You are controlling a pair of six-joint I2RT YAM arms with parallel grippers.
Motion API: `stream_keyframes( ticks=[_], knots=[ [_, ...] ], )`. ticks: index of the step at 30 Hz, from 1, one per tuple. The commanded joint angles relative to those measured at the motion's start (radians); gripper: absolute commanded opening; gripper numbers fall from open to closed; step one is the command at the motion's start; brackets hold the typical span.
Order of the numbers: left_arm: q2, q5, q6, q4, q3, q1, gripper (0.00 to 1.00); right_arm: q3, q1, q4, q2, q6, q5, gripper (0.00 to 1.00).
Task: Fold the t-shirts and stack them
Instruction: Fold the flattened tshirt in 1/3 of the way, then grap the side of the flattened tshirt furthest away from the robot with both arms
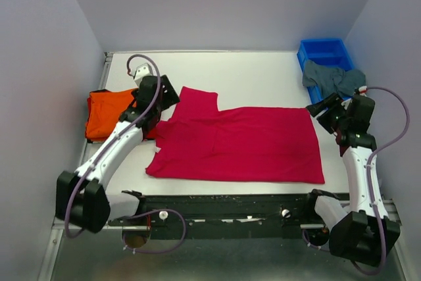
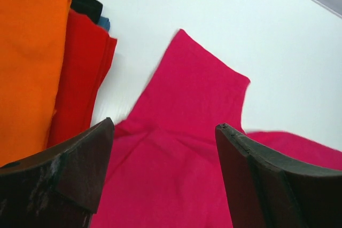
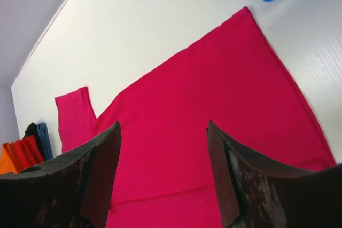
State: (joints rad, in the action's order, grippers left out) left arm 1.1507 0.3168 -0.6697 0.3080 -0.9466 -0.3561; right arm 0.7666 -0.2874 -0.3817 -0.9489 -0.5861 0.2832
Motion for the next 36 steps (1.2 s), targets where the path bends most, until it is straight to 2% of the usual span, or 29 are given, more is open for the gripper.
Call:
stream_keyframes(
  ticks=[1,6,12,14,15,20,27,33,34,36],
  knots=[
    [0.248,-0.005,0.033,-0.231,-0.062,0.04,0.85,0.033,0.074,0.081,-0.022,0.017,-0.004,0.72],
    [0.544,-0.064,0.076,-0.199,-0.28,0.081,0.83,0.068,0.128,0.079,-0.06,0.054,-0.061,0.72],
    [0.763,-0.16,0.111,-0.153,-0.472,0.123,0.83,0.025,0.128,0.154,-0.085,0.062,-0.029,0.72],
    [0.819,-0.197,0.111,-0.132,-0.523,0.135,0.78,0.016,0.128,0.171,-0.093,0.057,-0.015,0.72],
    [0.836,-0.212,0.108,-0.126,-0.541,0.138,0.75,0.014,0.128,0.178,-0.1,0.055,-0.012,0.72],
    [0.934,-0.28,0.104,-0.078,-0.619,0.138,0.71,-0.006,0.128,0.221,-0.14,0.043,-0.003,0.72],
    [1.027,-0.38,0.065,-0.092,-0.65,0.14,0.7,-0.003,0.129,0.231,-0.157,0.046,-0.007,0.72],
    [1.109,-0.392,0.064,-0.047,-0.725,0.14,0.65,-0.003,0.129,0.231,-0.159,0.057,-0.01,0.72],
    [1.118,-0.395,0.065,-0.044,-0.731,0.14,0.62,-0.004,0.128,0.231,-0.16,0.057,-0.012,0.72],
    [1.142,-0.41,0.068,-0.041,-0.761,0.141,0.48,-0.006,0.128,0.23,-0.166,0.061,-0.013,0.72]
  ],
)
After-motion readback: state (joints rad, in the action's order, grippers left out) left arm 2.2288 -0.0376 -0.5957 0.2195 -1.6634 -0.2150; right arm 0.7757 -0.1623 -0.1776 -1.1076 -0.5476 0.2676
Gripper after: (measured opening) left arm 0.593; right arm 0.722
